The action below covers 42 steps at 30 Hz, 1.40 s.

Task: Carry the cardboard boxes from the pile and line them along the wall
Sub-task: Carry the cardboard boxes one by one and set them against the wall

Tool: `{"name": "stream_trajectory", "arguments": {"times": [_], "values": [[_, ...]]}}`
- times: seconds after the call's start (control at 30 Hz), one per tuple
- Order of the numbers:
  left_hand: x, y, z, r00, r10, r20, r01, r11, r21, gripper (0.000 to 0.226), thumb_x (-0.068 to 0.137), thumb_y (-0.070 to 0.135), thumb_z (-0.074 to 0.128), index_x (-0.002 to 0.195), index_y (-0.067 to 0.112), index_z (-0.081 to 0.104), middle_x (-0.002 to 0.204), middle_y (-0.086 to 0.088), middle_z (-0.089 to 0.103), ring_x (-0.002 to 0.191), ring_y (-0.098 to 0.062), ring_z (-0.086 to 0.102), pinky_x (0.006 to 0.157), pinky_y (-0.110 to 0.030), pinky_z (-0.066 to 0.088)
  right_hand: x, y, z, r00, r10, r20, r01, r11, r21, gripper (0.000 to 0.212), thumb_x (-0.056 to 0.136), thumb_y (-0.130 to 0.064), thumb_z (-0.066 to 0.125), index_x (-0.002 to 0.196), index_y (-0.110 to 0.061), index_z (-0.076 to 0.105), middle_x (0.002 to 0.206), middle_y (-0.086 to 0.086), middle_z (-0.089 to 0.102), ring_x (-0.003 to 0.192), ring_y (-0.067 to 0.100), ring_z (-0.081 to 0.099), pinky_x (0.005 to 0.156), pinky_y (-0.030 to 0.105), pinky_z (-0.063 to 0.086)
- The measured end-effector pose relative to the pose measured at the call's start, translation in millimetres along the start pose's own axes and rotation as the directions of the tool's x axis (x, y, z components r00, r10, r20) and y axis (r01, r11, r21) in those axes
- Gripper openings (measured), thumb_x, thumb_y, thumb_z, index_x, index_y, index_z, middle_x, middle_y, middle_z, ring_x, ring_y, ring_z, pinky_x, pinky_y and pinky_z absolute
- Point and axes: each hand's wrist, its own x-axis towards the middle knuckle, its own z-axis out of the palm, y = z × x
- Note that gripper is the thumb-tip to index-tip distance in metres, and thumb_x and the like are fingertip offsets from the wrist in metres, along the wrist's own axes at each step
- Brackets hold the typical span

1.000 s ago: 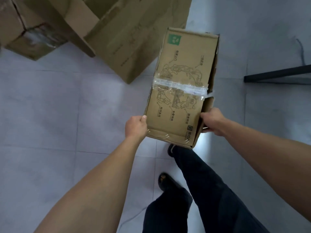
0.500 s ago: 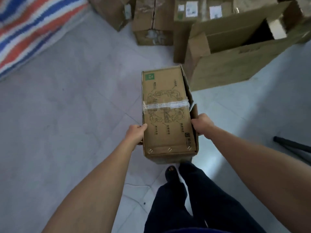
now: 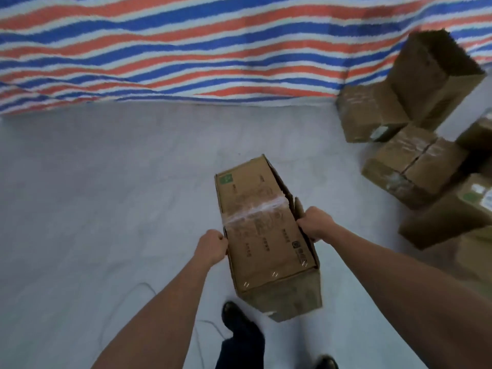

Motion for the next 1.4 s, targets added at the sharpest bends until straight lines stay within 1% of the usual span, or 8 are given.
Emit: {"name": "stream_trajectory", "arguments": {"times": [0.2,0.37,0.5,0.7,0.87,1.03,1.17,1.4], "values": [[60.1,-74.0,-129.9,0.983,-0.185,-0.007,0.179,0.962,-0.206,0.019,0.093,0.019,0.051,0.087,0.003,0.06,0.093,-0.019,0.069,0.069,-0.027,0.064,0.058,-0.03,0.049,74.1,-196.5,33.4,0.974,-0.227,0.011,0.221,0.932,-0.286,0.014,0.09,-0.021,0.048,0.088,-0.008,0.053,0.075,0.007,0.06,0.073,0.029,0.065,0.07,0.035,0.056],[83.1,-110.2,-240.8,0.944,-0.322,0.07,0.315,0.821,-0.475,0.025,0.084,0.013,0.061,0.105,-0.001,0.06,0.096,-0.019,0.069,0.074,-0.029,0.072,0.067,-0.035,0.059,98.4,-343.3,49.1,0.933,-0.355,0.051,0.346,0.852,-0.393,0.019,0.093,-0.028,0.049,0.089,-0.01,0.051,0.084,0.009,0.059,0.08,0.031,0.06,0.069,0.034,0.049],[110.6,-134.6,-317.2,0.926,-0.374,0.055,0.314,0.679,-0.664,0.037,0.074,-0.001,0.058,0.111,-0.006,0.058,0.084,-0.02,0.068,0.064,-0.03,0.07,0.064,-0.039,0.061,122.5,-449.6,61.7,0.884,-0.455,0.108,0.453,0.777,-0.438,0.017,0.095,-0.025,0.048,0.088,-0.01,0.05,0.088,0.01,0.058,0.081,0.03,0.059,0.066,0.033,0.046],[169.9,-168.3,-415.0,0.863,-0.497,-0.091,0.266,0.6,-0.755,0.013,0.085,-0.005,0.053,0.098,-0.004,0.058,0.091,-0.02,0.066,0.077,-0.032,0.07,0.06,-0.036,0.06,180.7,-598.9,96.9,0.802,-0.555,0.22,0.582,0.643,-0.498,0.021,0.095,-0.028,0.048,0.088,-0.009,0.05,0.083,0.008,0.055,0.077,0.028,0.056,0.064,0.031,0.042],[235.2,-203.6,-516.5,0.772,-0.61,-0.178,0.227,0.527,-0.819,0.011,0.087,-0.005,0.053,0.079,0.002,0.052,0.078,-0.014,0.059,0.069,-0.028,0.063,0.067,-0.038,0.06,245.9,-746.7,139.2,0.72,-0.606,0.339,0.685,0.543,-0.485,0.026,0.096,-0.026,0.047,0.074,-0.014,0.043,0.074,0.004,0.051,0.064,0.021,0.05,0.052,0.029,0.036],[258.3,-263.2,-592.0,0.646,-0.736,-0.203,0.187,0.411,-0.892,0.002,0.087,0.001,0.056,0.087,0.001,0.055,0.085,-0.017,0.061,0.075,-0.032,0.066,0.065,-0.038,0.061,256.0,-881.5,196.1,0.596,-0.647,0.475,0.796,0.402,-0.452,0.031,0.092,-0.025,0.049,0.065,-0.016,0.037,0.066,0.003,0.046,0.056,0.019,0.045,0.051,0.028,0.034],[251.2,-331.9,-634.2,0.537,-0.828,-0.163,0.14,0.277,-0.951,0.009,0.086,0.002,0.053,0.093,-0.003,0.057,0.09,-0.02,0.064,0.075,-0.035,0.066,0.063,-0.041,0.061,236.7,-968.7,270.0,0.474,-0.649,0.595,0.873,0.258,-0.414,0.029,0.093,-0.025,0.048,0.067,-0.015,0.041,0.068,0.004,0.05,0.058,0.02,0.048,0.052,0.029,0.036],[252.5,-459.2,-719.6,0.415,-0.896,-0.157,0.075,0.205,-0.976,0.009,0.086,0.004,0.051,0.078,0.0,0.054,0.076,-0.017,0.061,0.069,-0.035,0.066,0.059,-0.038,0.06,216.0,-1089.3,408.7,0.375,-0.627,0.683,0.919,0.155,-0.363,0.029,0.093,-0.021,0.048,0.068,-0.014,0.038,0.064,0.003,0.042,0.053,0.019,0.04,0.051,0.028,0.031]]}}
